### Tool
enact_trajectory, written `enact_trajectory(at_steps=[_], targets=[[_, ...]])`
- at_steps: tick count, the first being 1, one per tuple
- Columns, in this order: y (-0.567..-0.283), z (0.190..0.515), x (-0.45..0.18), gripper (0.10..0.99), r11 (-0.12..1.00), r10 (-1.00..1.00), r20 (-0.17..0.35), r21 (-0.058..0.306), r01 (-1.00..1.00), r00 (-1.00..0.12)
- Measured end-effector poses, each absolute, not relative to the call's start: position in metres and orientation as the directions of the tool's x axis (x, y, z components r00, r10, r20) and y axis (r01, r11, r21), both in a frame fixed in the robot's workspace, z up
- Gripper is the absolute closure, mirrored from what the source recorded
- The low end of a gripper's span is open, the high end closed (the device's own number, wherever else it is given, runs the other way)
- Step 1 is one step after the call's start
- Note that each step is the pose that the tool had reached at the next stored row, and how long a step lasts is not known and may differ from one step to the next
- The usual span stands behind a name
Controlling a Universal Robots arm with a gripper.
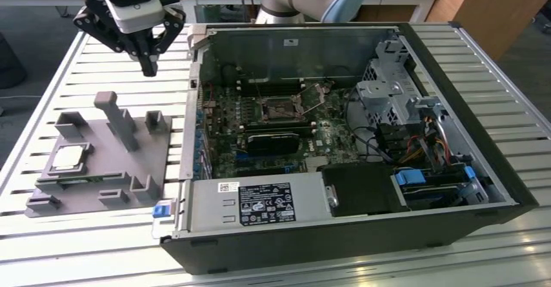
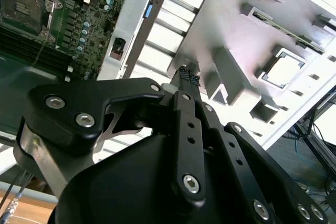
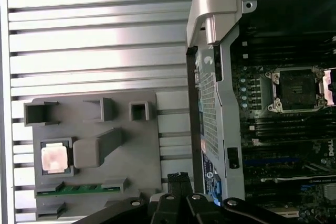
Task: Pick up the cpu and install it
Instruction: 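Reach for the cpu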
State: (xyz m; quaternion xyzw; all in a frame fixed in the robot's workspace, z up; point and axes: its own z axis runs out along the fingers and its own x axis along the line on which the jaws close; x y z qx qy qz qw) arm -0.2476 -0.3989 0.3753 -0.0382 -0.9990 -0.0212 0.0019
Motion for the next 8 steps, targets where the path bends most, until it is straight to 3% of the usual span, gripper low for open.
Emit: enact_trajectory(at_steps=[8], targets=[[-0.3989,0.3741,-0.2569,0.98,0.996,0.076,0.008,0.042,0.077,-0.997]])
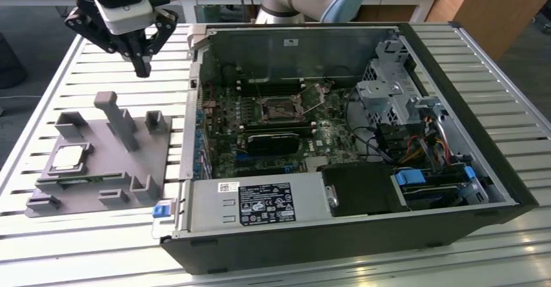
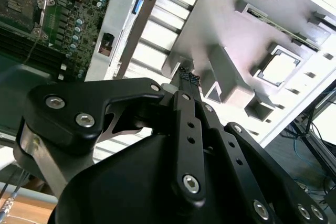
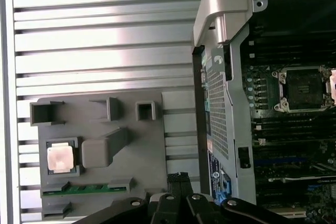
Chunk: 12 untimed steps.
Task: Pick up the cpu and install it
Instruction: 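Reach for the cpu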
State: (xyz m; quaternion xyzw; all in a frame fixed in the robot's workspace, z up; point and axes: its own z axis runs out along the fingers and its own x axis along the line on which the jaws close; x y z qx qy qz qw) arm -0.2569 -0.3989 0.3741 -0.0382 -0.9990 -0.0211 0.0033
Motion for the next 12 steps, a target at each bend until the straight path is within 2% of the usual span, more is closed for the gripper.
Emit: enact_trajectory(at_steps=[12], targets=[[-0.399,0.372,-0.27,0.98,0.996,0.076,0.012,0.042,0.077,-0.997]])
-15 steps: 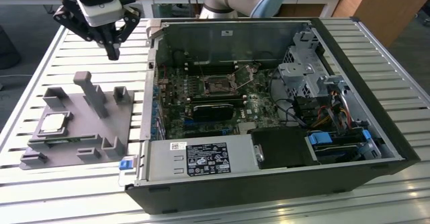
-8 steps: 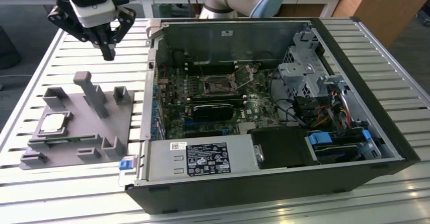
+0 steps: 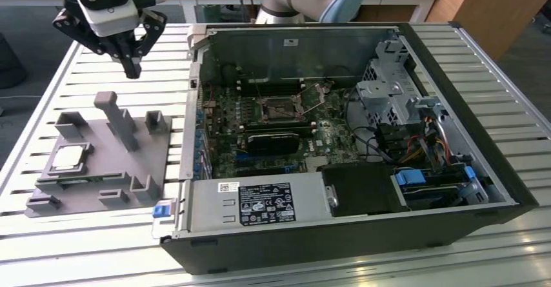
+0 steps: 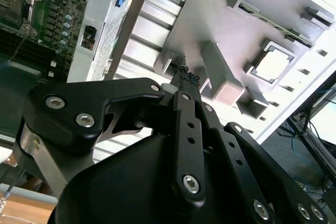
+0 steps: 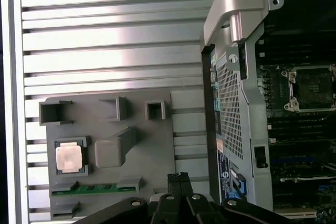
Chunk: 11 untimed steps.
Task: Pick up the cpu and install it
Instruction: 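Reach for the cpu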
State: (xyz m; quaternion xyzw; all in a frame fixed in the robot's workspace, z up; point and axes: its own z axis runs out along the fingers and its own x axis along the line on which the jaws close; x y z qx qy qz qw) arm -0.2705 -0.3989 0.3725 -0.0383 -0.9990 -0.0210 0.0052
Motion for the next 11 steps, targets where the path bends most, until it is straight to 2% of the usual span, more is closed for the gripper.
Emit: enact_trajectory(at_steps=[11], targets=[[-0.399,0.371,-0.288,0.98,0.996,0.076,0.016,0.041,0.077,-0.997]])
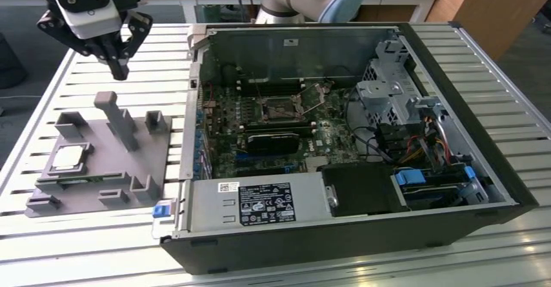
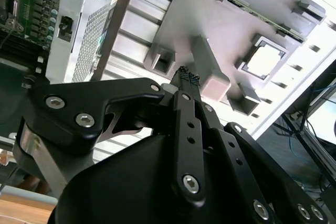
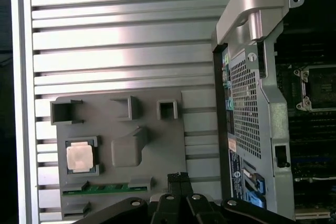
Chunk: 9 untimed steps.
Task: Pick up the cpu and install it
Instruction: 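Reach for the cpu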
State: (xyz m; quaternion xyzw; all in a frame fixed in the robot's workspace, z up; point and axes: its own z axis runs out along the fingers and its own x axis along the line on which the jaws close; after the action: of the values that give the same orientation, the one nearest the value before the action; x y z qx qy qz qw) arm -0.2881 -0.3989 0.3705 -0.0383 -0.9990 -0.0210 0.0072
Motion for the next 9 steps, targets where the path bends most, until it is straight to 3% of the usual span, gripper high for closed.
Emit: enact_trajectory(at_steps=[9], targets=[[-0.399,0.369,-0.302,0.98,0.996,0.076,0.021,0.041,0.077,-0.997]])
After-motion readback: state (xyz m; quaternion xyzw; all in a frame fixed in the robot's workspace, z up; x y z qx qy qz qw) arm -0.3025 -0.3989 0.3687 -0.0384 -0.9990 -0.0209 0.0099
